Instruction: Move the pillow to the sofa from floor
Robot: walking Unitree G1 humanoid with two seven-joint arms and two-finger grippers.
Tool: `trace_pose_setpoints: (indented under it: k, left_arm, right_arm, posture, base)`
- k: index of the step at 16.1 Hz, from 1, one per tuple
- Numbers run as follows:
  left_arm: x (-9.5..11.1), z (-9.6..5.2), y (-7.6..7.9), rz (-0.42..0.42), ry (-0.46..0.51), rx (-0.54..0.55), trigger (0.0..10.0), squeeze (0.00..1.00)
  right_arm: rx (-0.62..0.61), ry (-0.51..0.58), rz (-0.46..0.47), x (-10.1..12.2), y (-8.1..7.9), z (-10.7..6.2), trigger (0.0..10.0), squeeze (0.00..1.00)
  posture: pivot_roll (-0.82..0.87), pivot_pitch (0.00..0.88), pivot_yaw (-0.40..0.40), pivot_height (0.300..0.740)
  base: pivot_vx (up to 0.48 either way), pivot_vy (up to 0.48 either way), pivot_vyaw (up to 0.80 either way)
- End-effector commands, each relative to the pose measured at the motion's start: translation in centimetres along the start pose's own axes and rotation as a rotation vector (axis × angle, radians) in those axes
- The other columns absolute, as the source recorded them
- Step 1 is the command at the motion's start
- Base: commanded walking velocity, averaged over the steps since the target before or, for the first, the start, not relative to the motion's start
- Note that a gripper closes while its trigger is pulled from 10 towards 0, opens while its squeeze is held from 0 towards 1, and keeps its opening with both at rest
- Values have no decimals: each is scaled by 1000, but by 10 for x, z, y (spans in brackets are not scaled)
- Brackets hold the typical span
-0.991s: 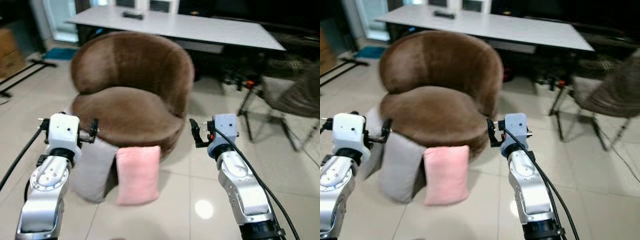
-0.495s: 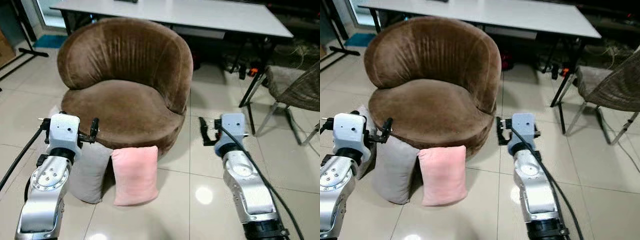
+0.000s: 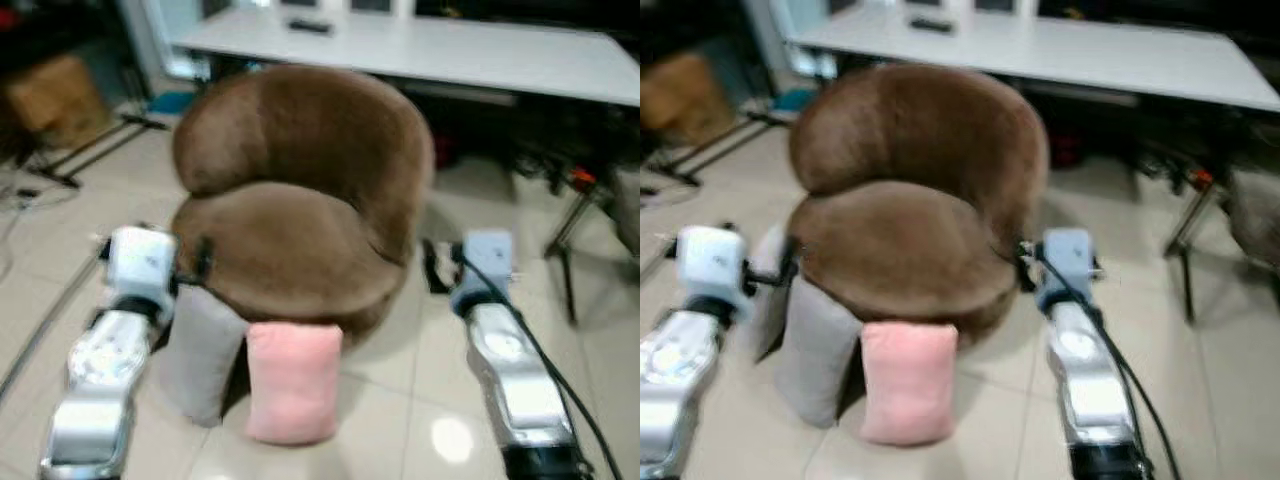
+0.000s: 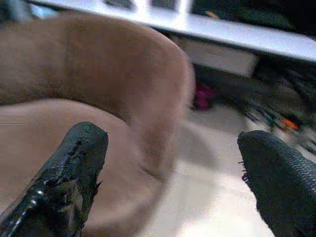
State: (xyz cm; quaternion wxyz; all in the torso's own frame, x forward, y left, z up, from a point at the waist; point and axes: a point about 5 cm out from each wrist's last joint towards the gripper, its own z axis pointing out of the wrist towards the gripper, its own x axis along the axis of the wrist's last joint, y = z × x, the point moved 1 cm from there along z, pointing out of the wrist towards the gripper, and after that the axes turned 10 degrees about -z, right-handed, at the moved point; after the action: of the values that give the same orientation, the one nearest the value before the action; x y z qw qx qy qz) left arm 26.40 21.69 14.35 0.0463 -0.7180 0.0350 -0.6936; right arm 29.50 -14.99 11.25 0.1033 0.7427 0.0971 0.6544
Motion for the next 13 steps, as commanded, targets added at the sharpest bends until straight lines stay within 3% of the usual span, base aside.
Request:
trace_pose_setpoints:
  k: [1,3,10,13]
  left_arm:
    - [-2,-1,-3,4,-9,11,10000,1000]
    - [-2,-2,-2,5,-8,10,10000,1000]
    - [-3,-4,0,12,-8,0,10000,1000]
    - [-2,-5,2,24,15,-3,10000,988]
  right_arm:
    - [26,27,3,6,-7,0,10000,0]
    - [59,35,-2,6,-9,-1,10000,0]
    - [162,62,-19,7,-20,-6,10000,0]
    - [166,43,85,1,-12,-9,10000,0]
  posture:
    - [42,0,-43,740]
    - [46,0,-47,740]
    - [50,0,-56,740]
    - [52,0,-59,740]
  base:
    - [390,0,0]
    - [394,0,0]
    - [392,0,800]
    - [370,0,267]
